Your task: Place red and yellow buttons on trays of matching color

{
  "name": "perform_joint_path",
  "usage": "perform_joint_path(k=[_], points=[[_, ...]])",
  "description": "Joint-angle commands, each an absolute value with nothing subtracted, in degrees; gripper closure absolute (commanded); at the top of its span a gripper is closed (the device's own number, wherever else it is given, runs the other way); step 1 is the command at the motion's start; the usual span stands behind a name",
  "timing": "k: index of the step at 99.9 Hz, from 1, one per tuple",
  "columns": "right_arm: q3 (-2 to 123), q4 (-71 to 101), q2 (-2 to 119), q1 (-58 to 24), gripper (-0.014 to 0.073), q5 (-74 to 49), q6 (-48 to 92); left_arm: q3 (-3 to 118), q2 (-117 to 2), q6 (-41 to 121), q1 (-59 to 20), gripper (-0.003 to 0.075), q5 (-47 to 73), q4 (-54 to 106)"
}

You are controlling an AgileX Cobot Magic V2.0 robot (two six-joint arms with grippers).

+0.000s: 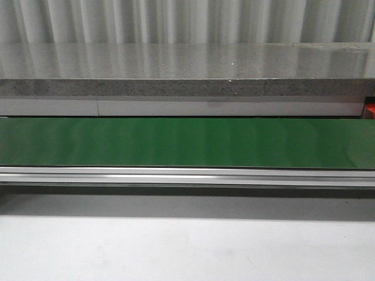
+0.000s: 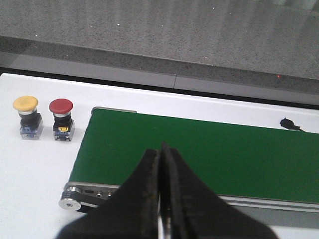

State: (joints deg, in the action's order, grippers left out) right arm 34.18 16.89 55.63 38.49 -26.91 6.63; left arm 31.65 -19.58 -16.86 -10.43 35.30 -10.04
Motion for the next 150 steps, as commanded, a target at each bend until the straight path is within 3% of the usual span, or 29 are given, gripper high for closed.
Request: perform_joint_path(k=[1,41,104,123,142,150], points=[[34.9,17.6,58.0,39.3,0.0561,-20.5,6.3,33.1,-20.0,-16.7,-10.9,0.0741,30.7,-9.9],[34.9,17.7,73.3,42.8,0.0559,-14.5,6.3,33.1,-20.0,-16.7,-10.9,0.0741,30.7,-9.9],[34.9,17.7,80.4,42.8,0.0539,-13.4,6.3,33.1,-20.0,-16.7,-10.9,0.0741,30.7,-9.9],[34.9,17.7,80.6,42.8,0.0382,-13.6,6.3,33.1,-20.0,-16.7,-10.9,0.0741,30.7,-9.9],[34.9,19.8,80.6,42.7,0.0046,-13.7,6.3,33.1,-20.0,-16.7,-10.9,0.0741,30.7,-9.9],[35.2,21.4,80.4,42.7,-0.0054,-14.3,6.3,33.1,-20.0,-16.7,-10.9,0.0741,30.7,-9.9]])
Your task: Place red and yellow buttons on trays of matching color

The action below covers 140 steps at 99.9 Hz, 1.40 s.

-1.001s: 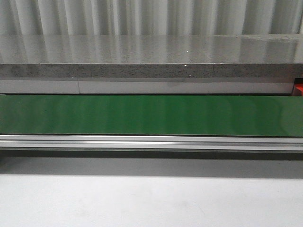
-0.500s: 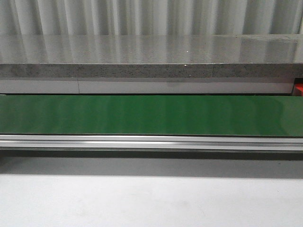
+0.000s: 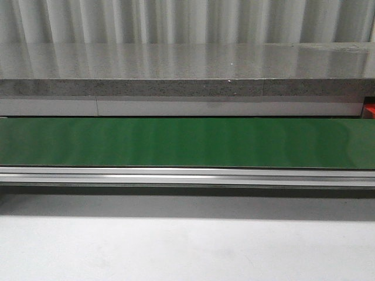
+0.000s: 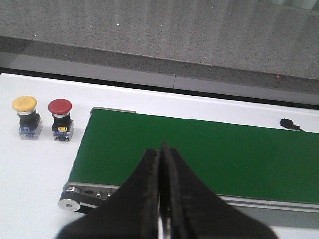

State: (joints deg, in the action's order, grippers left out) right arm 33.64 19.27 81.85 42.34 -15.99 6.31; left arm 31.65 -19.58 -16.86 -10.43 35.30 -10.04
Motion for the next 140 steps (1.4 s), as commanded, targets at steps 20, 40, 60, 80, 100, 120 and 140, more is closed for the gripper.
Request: perform_joint_path(k=[20,40,60,80,100,120,140], points=[[37.4,22.0,75.7,41.5,-0.0059,-17.0,6.3,33.1,-20.0,-16.7,-10.9,0.0741,30.7,-9.9],[37.4,22.0,65.7,32.5,-0.0059,-16.5,7.0,33.1,-20.0,-16.7,-10.9,0.0741,30.7,-9.9],[37.3,22.0,53.1,18.7,-0.0059,-16.8,14.6,33.1,-20.0,-16.7,-10.9,0.0741,30.7,-9.9],[37.2,22.0,42.4,9.0,-0.0059,-20.0,21.1,33.1,-20.0,-16.7,-10.9,0.0741,30.7,-9.9],[37.2,21.9,35.3,6.5,0.0098,-22.1,22.1,33.1,-20.0,-16.7,-10.9,0.0741,30.7,-9.9],[37.2,21.9,32.8,6.5,0.0585,-22.6,22.1,33.1,-20.0,-16.7,-10.9,0.0741,30.7,-9.9],[37.2,21.9,32.8,6.5,0.0662,-22.5,22.1,33.1,-20.0,-16.7,-10.9,0.0741,30.7,-9.9]])
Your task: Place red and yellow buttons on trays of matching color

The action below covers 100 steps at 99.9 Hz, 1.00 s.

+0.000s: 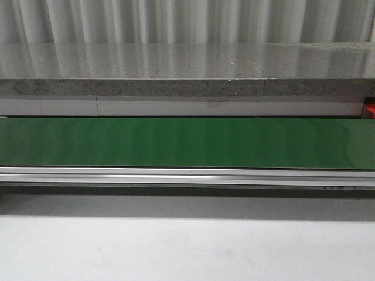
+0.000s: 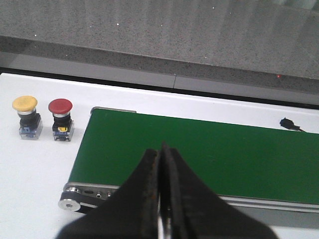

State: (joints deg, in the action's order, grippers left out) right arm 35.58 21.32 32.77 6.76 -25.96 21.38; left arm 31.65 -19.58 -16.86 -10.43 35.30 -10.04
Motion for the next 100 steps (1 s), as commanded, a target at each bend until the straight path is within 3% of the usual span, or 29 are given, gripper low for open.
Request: perform_joint_path(k=[1,70,75,82,94,100], points=[[37.2,21.9,32.8,6.5,0.0662,-22.5,22.1,33.1,-20.0,-16.7,-10.9,0.0741,30.7,-9.9],[37.2,21.9,32.8,6.5,0.0662,-22.6,22.1,33.1,-20.0,-16.7,-10.9,0.0725,27.5,-9.9],[37.2,21.9,32.8,6.5,0.0662,-22.6,22.1,33.1,-20.0,-16.7,-10.9,0.0675,27.5,-9.9],[37.2,21.9,32.8,6.5,0.0662,-22.6,22.1,33.1,-20.0,-16.7,-10.9,0.0532,27.5,-9.4],[37.2,21.9,32.8,6.5,0.0662,-22.6,22.1,33.1,-20.0,-16.7,-10.9,0.0167,27.5,-9.0],[37.2,21.9,32.8,6.5,0.0662,-22.6,22.1,33.0,-20.0,-16.7,-10.9,0.0052,26.8,-9.0]])
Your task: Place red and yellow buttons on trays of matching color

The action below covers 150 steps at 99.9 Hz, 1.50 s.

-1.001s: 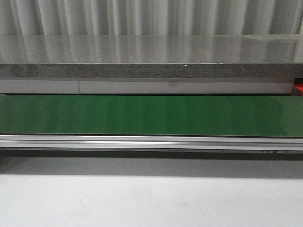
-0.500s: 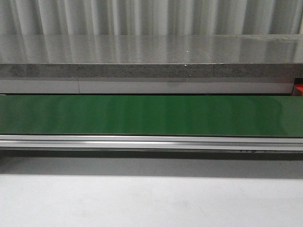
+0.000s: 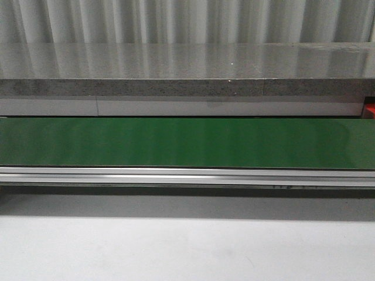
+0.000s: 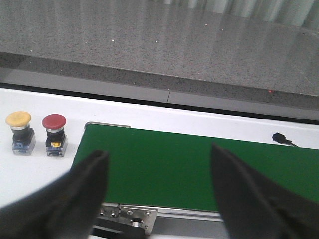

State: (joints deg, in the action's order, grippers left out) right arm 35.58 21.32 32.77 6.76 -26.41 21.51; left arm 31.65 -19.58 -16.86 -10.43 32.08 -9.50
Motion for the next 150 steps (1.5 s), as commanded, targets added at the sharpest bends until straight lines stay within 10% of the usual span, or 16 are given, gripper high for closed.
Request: perform_joint_path(k=[1,150], points=[[37.2,21.9,32.8,6.5,0.0662,-22.6,22.1,33.0,-20.0,-16.7,-10.9,0.0034,26.8,-9.0],[37.2,21.9,32.8,6.5,0.0662,-22.7,22.1,75.1,-98.1,-29.9,10.3,0.0101,31.5,-2.8]])
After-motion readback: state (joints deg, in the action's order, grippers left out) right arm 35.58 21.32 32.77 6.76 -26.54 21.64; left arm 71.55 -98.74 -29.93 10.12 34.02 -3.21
